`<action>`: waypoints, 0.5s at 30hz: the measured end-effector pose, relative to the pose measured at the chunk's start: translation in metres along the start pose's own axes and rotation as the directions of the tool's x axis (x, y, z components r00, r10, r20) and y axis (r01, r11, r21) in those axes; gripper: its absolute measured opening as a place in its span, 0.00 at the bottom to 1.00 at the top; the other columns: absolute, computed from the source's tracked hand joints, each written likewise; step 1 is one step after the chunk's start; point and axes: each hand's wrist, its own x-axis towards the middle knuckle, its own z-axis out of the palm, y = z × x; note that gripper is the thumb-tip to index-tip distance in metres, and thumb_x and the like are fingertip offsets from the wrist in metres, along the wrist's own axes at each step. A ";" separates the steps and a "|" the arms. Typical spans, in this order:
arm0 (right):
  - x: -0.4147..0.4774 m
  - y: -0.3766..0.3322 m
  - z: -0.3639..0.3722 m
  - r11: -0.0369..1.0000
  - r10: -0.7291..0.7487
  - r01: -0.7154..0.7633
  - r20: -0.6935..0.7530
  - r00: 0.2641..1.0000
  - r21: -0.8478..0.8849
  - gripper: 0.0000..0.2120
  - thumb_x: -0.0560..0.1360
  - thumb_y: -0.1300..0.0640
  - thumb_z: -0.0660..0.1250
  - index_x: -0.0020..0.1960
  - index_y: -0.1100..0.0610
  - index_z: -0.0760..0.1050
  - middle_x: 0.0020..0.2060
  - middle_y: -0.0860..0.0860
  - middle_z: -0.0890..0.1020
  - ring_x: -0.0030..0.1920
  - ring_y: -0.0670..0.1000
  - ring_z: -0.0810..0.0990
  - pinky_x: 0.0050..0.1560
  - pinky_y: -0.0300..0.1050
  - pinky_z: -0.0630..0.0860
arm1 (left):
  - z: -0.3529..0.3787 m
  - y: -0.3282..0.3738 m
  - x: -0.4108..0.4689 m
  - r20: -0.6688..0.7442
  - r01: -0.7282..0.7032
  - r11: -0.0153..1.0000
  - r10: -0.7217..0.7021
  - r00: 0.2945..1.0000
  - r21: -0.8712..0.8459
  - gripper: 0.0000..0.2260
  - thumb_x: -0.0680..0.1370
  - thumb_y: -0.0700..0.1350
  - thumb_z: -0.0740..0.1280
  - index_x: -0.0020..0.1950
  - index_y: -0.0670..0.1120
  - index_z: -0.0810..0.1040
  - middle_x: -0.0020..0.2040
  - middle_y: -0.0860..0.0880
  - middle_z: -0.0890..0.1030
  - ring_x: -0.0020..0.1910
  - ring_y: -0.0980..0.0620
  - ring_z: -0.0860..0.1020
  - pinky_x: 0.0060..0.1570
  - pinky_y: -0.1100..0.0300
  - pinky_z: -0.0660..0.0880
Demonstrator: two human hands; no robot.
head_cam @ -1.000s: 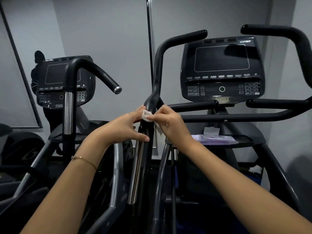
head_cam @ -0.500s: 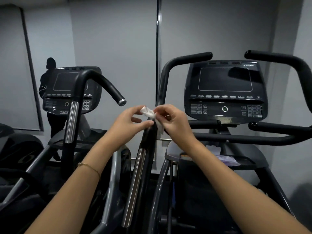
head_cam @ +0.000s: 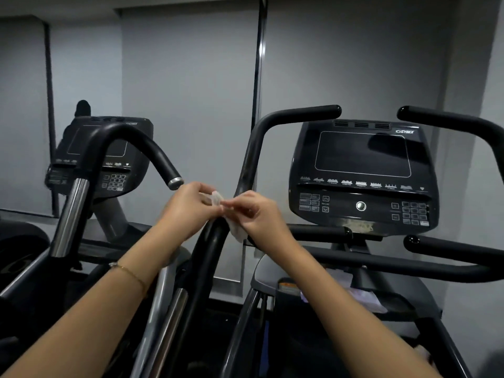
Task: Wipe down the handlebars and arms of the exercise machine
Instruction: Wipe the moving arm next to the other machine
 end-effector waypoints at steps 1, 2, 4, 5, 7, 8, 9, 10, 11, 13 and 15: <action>0.004 0.006 0.002 1.000 -0.017 0.017 0.036 0.999 -0.004 0.08 0.74 0.63 0.68 0.52 0.61 0.82 0.41 0.54 0.77 0.42 0.53 0.78 0.44 0.39 0.74 | 0.000 -0.001 0.000 -0.030 -0.007 0.986 0.013 0.999 0.167 0.21 0.70 0.45 0.74 0.61 0.42 0.74 0.46 0.50 0.80 0.48 0.49 0.80 0.50 0.56 0.76; 0.011 0.013 0.003 0.998 -0.044 0.046 0.066 0.997 -0.033 0.07 0.74 0.62 0.68 0.51 0.61 0.82 0.41 0.53 0.77 0.43 0.54 0.78 0.45 0.41 0.74 | 0.000 0.000 -0.002 -0.053 0.006 0.961 0.009 0.999 0.277 0.24 0.70 0.48 0.74 0.63 0.43 0.73 0.51 0.49 0.79 0.49 0.50 0.78 0.51 0.57 0.74; 0.033 0.033 0.004 0.981 -0.086 0.105 0.121 0.989 -0.162 0.07 0.74 0.61 0.68 0.50 0.61 0.83 0.42 0.53 0.75 0.43 0.52 0.75 0.44 0.40 0.72 | -0.002 0.004 0.000 -0.051 0.039 0.934 -0.022 0.998 0.355 0.24 0.70 0.50 0.74 0.63 0.44 0.75 0.52 0.49 0.80 0.48 0.51 0.78 0.51 0.58 0.73; 0.044 0.045 0.004 0.966 -0.071 0.105 0.149 0.986 -0.234 0.07 0.74 0.60 0.68 0.50 0.61 0.83 0.42 0.52 0.73 0.43 0.50 0.74 0.43 0.37 0.69 | -0.003 0.008 0.001 -0.023 0.046 0.931 -0.040 0.999 0.361 0.22 0.70 0.51 0.74 0.62 0.46 0.76 0.50 0.50 0.81 0.47 0.51 0.79 0.50 0.59 0.74; 0.066 0.072 0.007 0.940 0.003 0.060 0.182 0.983 -0.335 0.08 0.75 0.59 0.67 0.49 0.60 0.82 0.41 0.50 0.70 0.42 0.48 0.72 0.42 0.37 0.65 | 0.002 0.016 0.006 0.036 0.044 0.915 -0.063 0.997 0.400 0.17 0.72 0.49 0.72 0.60 0.51 0.78 0.49 0.51 0.80 0.47 0.52 0.78 0.49 0.61 0.73; 0.075 0.084 0.009 0.933 0.059 0.010 0.180 0.982 -0.360 0.08 0.75 0.58 0.67 0.47 0.61 0.82 0.40 0.50 0.70 0.41 0.49 0.72 0.42 0.39 0.65 | 0.007 0.020 0.009 0.057 0.034 0.898 -0.066 0.996 0.438 0.15 0.72 0.49 0.72 0.59 0.53 0.79 0.51 0.49 0.81 0.48 0.52 0.79 0.50 0.60 0.74; 0.083 0.092 0.011 0.919 0.099 -0.019 0.185 0.978 -0.394 0.08 0.75 0.56 0.66 0.45 0.61 0.80 0.40 0.50 0.69 0.40 0.49 0.71 0.42 0.41 0.65 | 0.012 0.023 0.013 0.074 0.029 0.871 -0.074 0.994 0.490 0.13 0.73 0.49 0.71 0.56 0.54 0.80 0.52 0.48 0.81 0.50 0.51 0.79 0.51 0.59 0.75; 0.088 0.102 0.010 0.894 0.100 -0.004 0.191 0.976 -0.448 0.10 0.75 0.54 0.66 0.44 0.61 0.78 0.40 0.50 0.69 0.39 0.49 0.70 0.41 0.44 0.65 | 0.017 0.026 0.017 0.094 0.015 0.841 -0.078 0.992 0.541 0.09 0.73 0.49 0.70 0.53 0.53 0.81 0.52 0.47 0.82 0.51 0.49 0.80 0.51 0.58 0.76; 0.096 0.109 0.007 0.857 0.056 0.061 0.210 0.976 -0.512 0.11 0.75 0.53 0.66 0.44 0.62 0.77 0.40 0.51 0.70 0.39 0.50 0.69 0.40 0.46 0.65 | 0.022 0.030 0.022 0.109 0.007 0.806 -0.089 0.990 0.592 0.10 0.73 0.48 0.69 0.53 0.50 0.81 0.50 0.47 0.82 0.51 0.48 0.80 0.49 0.58 0.76; 0.109 0.115 -0.001 0.730 -0.092 0.246 0.264 0.960 -0.637 0.10 0.77 0.56 0.64 0.48 0.64 0.78 0.43 0.56 0.71 0.42 0.52 0.68 0.38 0.47 0.67 | 0.030 0.038 0.028 0.108 0.021 0.734 -0.127 0.986 0.679 0.12 0.74 0.47 0.68 0.57 0.47 0.79 0.47 0.47 0.79 0.51 0.48 0.79 0.46 0.58 0.74; 0.127 0.115 -0.012 0.629 -0.162 0.318 0.281 0.946 -0.709 0.09 0.77 0.59 0.64 0.51 0.64 0.78 0.44 0.59 0.72 0.45 0.56 0.71 0.36 0.47 0.66 | 0.040 0.047 0.033 0.075 0.027 0.653 -0.128 0.989 0.757 0.12 0.76 0.44 0.64 0.60 0.45 0.75 0.53 0.46 0.77 0.56 0.47 0.77 0.49 0.57 0.73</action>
